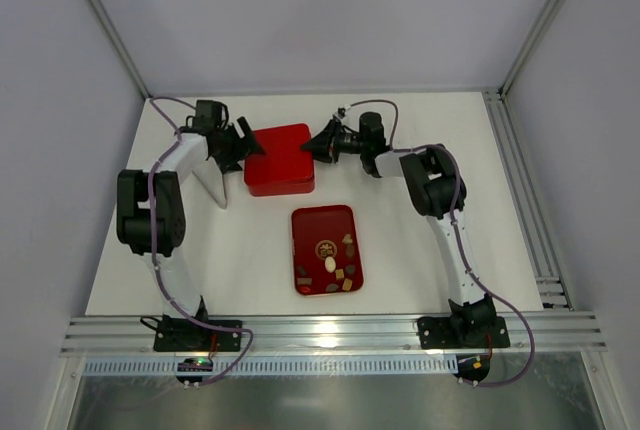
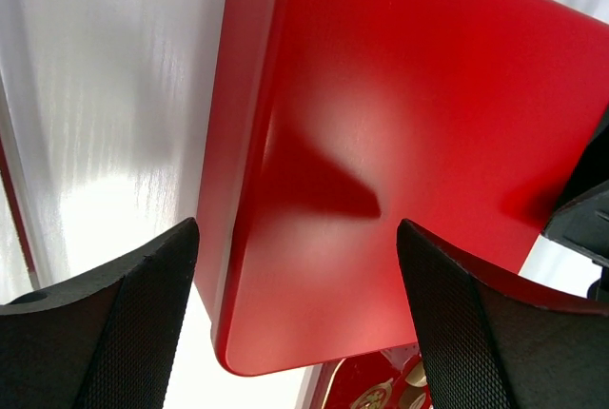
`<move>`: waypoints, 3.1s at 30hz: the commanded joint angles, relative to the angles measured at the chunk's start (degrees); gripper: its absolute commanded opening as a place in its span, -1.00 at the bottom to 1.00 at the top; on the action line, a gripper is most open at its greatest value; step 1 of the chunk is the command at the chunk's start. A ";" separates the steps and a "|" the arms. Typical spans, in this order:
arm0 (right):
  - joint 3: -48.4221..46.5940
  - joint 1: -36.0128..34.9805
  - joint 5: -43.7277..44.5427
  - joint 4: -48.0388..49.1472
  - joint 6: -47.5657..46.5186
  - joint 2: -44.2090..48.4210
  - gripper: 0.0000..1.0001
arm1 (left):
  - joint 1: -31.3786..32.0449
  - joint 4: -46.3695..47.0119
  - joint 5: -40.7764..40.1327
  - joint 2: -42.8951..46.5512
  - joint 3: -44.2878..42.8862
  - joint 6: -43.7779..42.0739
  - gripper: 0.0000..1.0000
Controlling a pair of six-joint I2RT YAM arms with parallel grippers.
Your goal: Pack the chocolate
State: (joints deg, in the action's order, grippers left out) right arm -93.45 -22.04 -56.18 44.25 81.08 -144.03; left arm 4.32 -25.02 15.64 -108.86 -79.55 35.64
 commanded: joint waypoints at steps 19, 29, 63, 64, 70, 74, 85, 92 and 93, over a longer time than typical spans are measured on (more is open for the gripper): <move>4.77 3.41 1.43 -11.98 -14.54 10.43 -0.21 | 2.27 0.41 0.18 -0.83 -5.44 0.13 0.64; 4.15 3.59 5.29 -24.55 -25.52 13.06 -0.14 | 2.54 -1.53 -0.78 -1.18 -6.67 -1.18 0.64; 7.31 -0.28 14.08 -38.27 -38.72 19.57 0.20 | 4.30 -8.82 -6.23 -1.45 -3.95 -2.94 0.60; 7.66 -0.37 14.43 -38.19 -38.72 19.92 0.19 | 4.21 -8.65 -6.15 -1.18 -2.99 -2.77 0.60; 9.34 -1.34 15.49 -38.45 -38.98 21.07 0.18 | 4.47 -6.63 -6.06 -0.04 0.62 -0.84 0.52; 10.22 -1.69 16.45 -38.36 -39.24 21.33 0.18 | 5.00 -5.84 -6.15 0.66 2.20 0.04 0.48; 9.34 -1.25 17.07 -39.23 -39.51 19.93 0.17 | 5.17 -9.42 -6.41 -1.97 -5.17 -1.71 0.56; 6.53 -1.25 17.60 -41.26 -40.74 19.05 0.05 | 5.44 -13.57 -5.36 -5.84 -12.47 -3.64 0.56; 6.35 -1.07 17.60 -41.35 -40.82 18.78 0.04 | 5.53 -13.74 -5.44 -5.75 -12.82 -3.73 0.56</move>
State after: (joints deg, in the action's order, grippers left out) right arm -84.75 -23.35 -40.16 4.16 42.17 -126.04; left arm 9.43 -35.81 10.48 -114.26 -89.67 33.65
